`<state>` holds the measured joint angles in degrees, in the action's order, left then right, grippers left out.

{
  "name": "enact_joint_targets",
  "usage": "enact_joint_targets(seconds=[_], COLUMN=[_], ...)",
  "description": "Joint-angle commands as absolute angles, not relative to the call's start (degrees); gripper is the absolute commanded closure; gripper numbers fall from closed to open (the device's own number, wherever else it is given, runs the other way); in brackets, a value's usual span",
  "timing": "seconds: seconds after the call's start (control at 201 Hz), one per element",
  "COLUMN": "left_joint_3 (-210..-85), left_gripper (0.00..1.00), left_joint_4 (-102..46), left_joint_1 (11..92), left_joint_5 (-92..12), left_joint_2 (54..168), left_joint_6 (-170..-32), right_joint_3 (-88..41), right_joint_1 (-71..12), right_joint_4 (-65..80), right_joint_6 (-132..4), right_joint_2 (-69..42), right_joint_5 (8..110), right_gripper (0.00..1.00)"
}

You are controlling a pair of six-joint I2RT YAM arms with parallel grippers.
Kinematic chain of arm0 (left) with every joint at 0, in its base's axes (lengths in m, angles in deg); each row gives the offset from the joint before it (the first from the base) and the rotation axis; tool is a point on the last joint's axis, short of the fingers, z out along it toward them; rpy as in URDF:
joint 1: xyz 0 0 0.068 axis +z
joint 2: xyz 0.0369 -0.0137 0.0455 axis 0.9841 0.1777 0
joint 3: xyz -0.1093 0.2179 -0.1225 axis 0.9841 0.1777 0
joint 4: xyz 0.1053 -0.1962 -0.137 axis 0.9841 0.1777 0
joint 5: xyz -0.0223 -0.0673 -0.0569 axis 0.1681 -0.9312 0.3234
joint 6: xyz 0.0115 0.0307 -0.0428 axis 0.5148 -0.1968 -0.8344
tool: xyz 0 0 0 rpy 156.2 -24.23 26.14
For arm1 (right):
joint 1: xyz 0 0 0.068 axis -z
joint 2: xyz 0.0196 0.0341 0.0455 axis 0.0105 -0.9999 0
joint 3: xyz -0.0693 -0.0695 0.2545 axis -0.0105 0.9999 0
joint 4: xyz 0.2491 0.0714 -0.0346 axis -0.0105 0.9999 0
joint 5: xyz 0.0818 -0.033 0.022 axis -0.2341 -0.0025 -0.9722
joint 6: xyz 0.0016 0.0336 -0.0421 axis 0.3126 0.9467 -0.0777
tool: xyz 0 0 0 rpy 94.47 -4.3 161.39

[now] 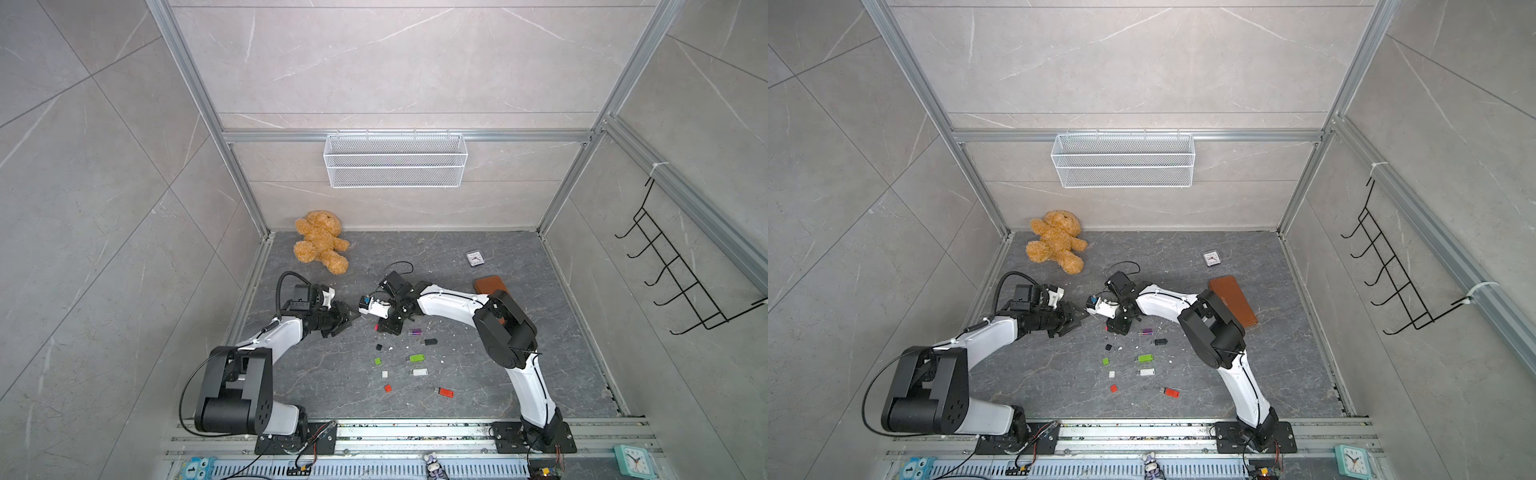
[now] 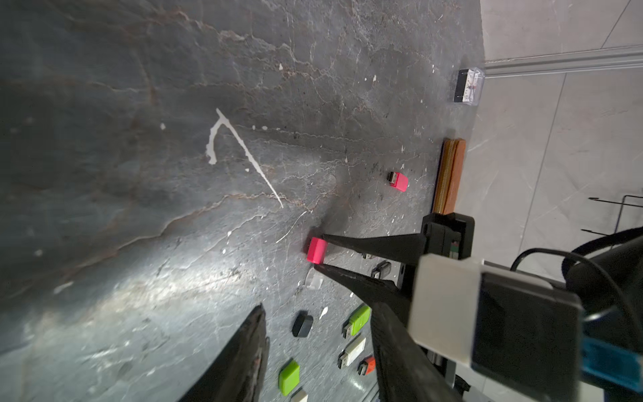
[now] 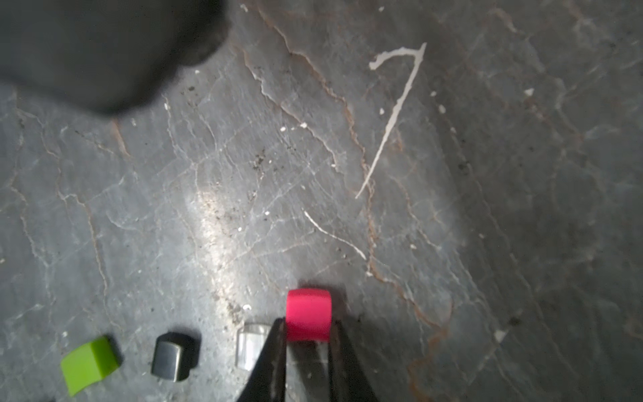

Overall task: Close the usb drive cover
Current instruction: Pick up the cover from the center of the board.

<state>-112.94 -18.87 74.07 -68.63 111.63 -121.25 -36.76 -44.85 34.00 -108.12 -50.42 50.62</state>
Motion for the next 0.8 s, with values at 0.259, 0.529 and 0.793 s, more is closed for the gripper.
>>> enact_joint_targets(seconds=[0.259, 0.529, 0.793], left_joint_3=[-116.6, -117.1, -116.8], left_gripper=[0.53, 0.59, 0.65], left_joint_4=[-25.9, -27.8, -28.6], left_joint_1=[74.3, 74.0, 73.1], left_joint_5=[-81.0, -83.7, -84.8], left_joint_2=[120.3, 123.4, 123.9], left_joint_6=[-123.7, -124.4, -124.9], right_joint_3=[-32.8, -32.8, -32.4], right_joint_1=[-43.9, -43.9, -43.7], right_joint_4=[25.9, 24.5, 22.8], right_joint_6=[-107.8, -107.5, -106.2], right_joint_2=[-45.0, -44.9, -44.7], right_joint_5=[43.2, 41.9, 42.1], right_gripper=[0.80, 0.79, 0.79])
